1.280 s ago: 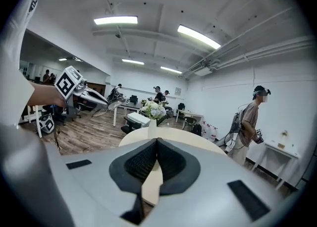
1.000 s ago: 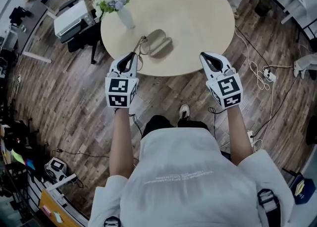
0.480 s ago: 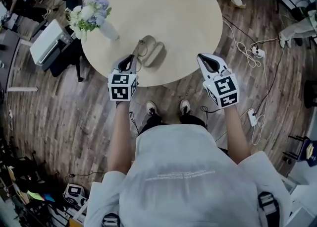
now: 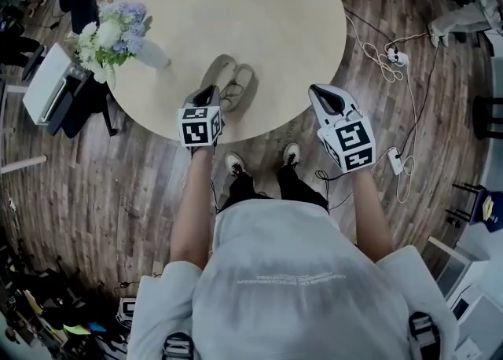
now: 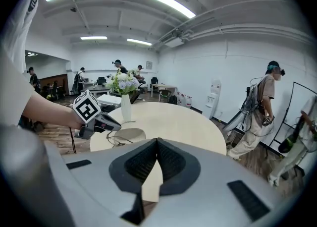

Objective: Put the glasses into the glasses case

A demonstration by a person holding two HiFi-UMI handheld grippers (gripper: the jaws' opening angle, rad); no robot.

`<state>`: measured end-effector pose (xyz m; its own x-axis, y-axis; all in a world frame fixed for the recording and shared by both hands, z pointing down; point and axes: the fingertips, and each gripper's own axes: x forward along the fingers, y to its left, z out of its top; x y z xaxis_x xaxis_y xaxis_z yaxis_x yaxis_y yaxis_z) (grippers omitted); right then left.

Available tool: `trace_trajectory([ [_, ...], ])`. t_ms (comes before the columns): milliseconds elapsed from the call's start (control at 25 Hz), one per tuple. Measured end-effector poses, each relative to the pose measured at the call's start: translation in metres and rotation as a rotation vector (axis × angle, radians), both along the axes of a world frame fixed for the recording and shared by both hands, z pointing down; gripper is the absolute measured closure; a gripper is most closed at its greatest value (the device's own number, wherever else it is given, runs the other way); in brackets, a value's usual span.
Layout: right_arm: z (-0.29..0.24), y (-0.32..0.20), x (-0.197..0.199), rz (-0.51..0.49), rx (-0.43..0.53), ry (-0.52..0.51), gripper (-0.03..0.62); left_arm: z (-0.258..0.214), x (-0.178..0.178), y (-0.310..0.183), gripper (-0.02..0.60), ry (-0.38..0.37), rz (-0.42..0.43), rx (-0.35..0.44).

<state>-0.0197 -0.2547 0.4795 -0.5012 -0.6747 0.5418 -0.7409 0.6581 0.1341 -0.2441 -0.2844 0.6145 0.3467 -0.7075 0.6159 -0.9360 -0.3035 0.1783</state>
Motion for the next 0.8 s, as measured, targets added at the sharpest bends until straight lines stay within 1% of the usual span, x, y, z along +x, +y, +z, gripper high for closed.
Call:
trace_trajectory([
  [120,0.008,0.001,0.005,0.009,-0.03,0.013,0.594,0.022,0.012,-0.004,0.565,0.015,0.024,-0.043],
  [320,0.026,-0.005,0.015,0.022,-0.084,0.009,0.594,0.045,0.027,-0.004,0.565,-0.008,0.064,-0.109],
  [400,0.032,-0.008,0.016,0.025,-0.095,0.007,0.594,0.054,0.032,-0.004,0.563,-0.013,0.082,-0.136],
  [560,0.037,-0.013,0.016,0.027,-0.104,-0.003,0.594,0.069,0.037,-0.002,0.563,-0.02,0.09,-0.188],
  [680,0.038,-0.014,0.02,0.036,-0.107,-0.007,0.594,0.079,0.043,-0.002,0.563,-0.065,0.119,-0.231],
  [800,0.04,-0.012,0.028,0.051,-0.114,-0.009,0.594,0.086,0.048,-0.004,0.563,-0.114,0.126,-0.252],
])
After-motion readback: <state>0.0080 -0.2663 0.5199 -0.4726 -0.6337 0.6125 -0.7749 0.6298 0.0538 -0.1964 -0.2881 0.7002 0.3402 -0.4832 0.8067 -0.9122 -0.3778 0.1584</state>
